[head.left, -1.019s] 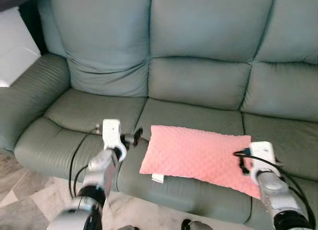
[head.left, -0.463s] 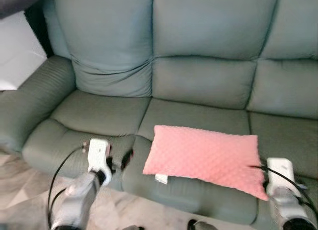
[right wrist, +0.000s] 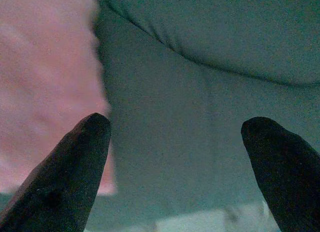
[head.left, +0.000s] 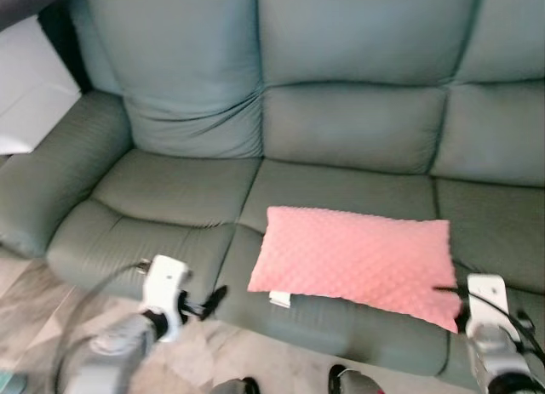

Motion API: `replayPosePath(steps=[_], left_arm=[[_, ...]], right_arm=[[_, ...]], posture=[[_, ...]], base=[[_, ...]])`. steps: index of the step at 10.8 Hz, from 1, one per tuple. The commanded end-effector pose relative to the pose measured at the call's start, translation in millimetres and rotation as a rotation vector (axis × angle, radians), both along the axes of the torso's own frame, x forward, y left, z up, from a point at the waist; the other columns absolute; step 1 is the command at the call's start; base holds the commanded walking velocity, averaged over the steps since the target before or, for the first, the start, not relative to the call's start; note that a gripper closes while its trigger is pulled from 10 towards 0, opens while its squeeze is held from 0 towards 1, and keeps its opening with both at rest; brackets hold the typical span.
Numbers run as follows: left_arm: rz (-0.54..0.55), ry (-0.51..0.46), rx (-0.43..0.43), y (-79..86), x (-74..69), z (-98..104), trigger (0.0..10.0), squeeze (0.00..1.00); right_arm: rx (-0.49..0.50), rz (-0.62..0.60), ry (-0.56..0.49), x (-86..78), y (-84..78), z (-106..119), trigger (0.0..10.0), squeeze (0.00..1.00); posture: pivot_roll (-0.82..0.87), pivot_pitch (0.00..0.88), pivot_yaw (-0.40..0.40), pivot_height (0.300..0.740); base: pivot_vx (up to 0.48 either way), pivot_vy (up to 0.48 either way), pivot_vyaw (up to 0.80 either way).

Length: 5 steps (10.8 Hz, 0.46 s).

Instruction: Move the pillow to the sofa

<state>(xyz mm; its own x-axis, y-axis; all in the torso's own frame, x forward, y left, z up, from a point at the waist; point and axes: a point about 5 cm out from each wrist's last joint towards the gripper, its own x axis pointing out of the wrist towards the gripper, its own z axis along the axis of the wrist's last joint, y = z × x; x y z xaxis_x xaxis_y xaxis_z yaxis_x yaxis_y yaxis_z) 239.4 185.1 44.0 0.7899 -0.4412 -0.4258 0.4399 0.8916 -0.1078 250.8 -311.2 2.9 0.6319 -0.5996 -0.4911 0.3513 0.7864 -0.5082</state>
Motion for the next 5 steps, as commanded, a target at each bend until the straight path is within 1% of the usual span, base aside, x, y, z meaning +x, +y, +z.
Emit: replayPosePath(steps=[1, 2, 3, 4, 5], left_arm=[[0.022, 0.011, 0.015, 9.0, -2.2, 1, 10.0, 0.00], [0.043, 0.005, 0.021, 12.6, 0.9, 4, 10.0, 0.00], [0.046, 0.006, 0.024, 13.1, 0.9, 5, 10.0, 0.00], [0.045, 0.009, 0.030, 14.4, -0.8, 7, 10.0, 0.00], [0.048, 0.010, 0.032, 16.0, -1.7, 8, 10.0, 0.00]], right_arm=[[0.025, 0.028, -0.005, 2.2, 7.9, -3, 10.0, 0.00], [0.072, 0.054, -0.051, 12.2, 15.2, 1, 10.0, 0.00], [0.083, 0.072, -0.055, 17.0, 19.4, 3, 10.0, 0.00], [0.107, 0.089, -0.059, 24.6, 27.8, 5, 10.0, 0.00], [0.131, 0.106, -0.063, 28.4, 33.9, 5, 10.0, 0.00]], posture=[[-0.01, 0.255, 0.162, 0.740], [0.00, 0.259, 0.164, 0.740], [0.00, 0.261, 0.164, 0.740], [0.02, 0.266, 0.164, 0.740], [0.02, 0.269, 0.165, 0.740]], base=[[0.000, 0.000, 0.00], [0.000, 0.000, 0.00], [0.000, 0.000, 0.00], [0.000, 0.000, 0.00], [0.000, 0.000, 0.00]])
